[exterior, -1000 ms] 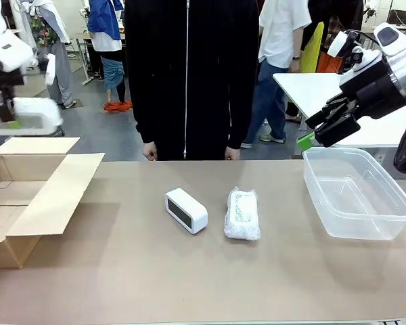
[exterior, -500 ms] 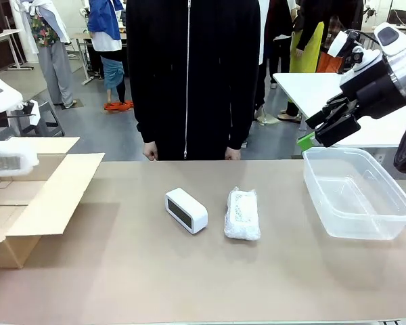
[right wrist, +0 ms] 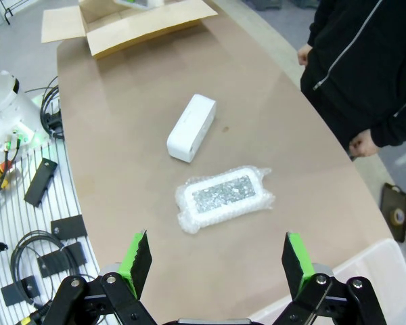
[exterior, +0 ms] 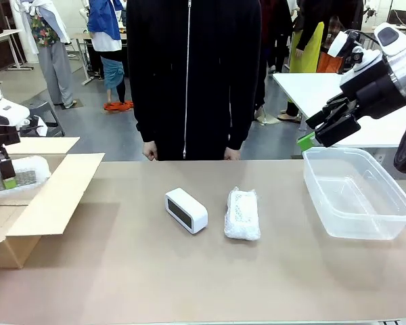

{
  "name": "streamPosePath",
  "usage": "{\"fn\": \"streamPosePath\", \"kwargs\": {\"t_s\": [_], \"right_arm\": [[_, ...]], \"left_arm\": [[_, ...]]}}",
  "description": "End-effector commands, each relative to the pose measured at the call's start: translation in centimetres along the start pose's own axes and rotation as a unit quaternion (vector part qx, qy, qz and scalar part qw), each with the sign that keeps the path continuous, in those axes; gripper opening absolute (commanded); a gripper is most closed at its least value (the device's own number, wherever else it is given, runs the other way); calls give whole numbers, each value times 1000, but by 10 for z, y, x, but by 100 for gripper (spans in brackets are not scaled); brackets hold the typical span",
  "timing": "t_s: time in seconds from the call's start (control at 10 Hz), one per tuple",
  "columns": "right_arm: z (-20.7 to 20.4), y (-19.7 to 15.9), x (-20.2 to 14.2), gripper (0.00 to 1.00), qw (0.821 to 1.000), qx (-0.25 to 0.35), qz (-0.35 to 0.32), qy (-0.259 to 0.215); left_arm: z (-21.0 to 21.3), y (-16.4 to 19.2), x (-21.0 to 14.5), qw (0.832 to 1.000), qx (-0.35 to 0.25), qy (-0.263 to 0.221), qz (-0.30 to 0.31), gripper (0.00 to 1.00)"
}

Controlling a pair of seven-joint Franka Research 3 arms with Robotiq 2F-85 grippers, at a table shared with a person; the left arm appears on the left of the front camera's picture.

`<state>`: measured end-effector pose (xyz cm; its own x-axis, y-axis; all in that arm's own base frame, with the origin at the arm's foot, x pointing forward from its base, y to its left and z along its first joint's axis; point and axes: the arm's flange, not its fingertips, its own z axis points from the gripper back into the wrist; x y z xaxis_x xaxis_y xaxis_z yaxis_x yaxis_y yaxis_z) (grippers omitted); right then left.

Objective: Separate and place wrapped and unwrapped clocks.
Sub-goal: If the picked Digital clock is wrapped, place it in the Package Box ; if not, place it in the Organizing box.

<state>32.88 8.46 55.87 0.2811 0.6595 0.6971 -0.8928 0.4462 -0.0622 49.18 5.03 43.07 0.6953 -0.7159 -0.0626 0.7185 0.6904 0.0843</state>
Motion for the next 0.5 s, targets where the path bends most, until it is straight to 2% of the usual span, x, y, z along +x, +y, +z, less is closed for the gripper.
{"fn": "streamPosePath", "kwargs": {"t_s": [0.0,0.4], "right_arm": [[-3,0,-1,100,1000,10,0,-8],[-3,0,-1,100,1000,10,0,-8]], "left_arm": [[0,10,6,1000,1,-5,25,53],[-7,16,0,999,-6,6,37,53]]}}
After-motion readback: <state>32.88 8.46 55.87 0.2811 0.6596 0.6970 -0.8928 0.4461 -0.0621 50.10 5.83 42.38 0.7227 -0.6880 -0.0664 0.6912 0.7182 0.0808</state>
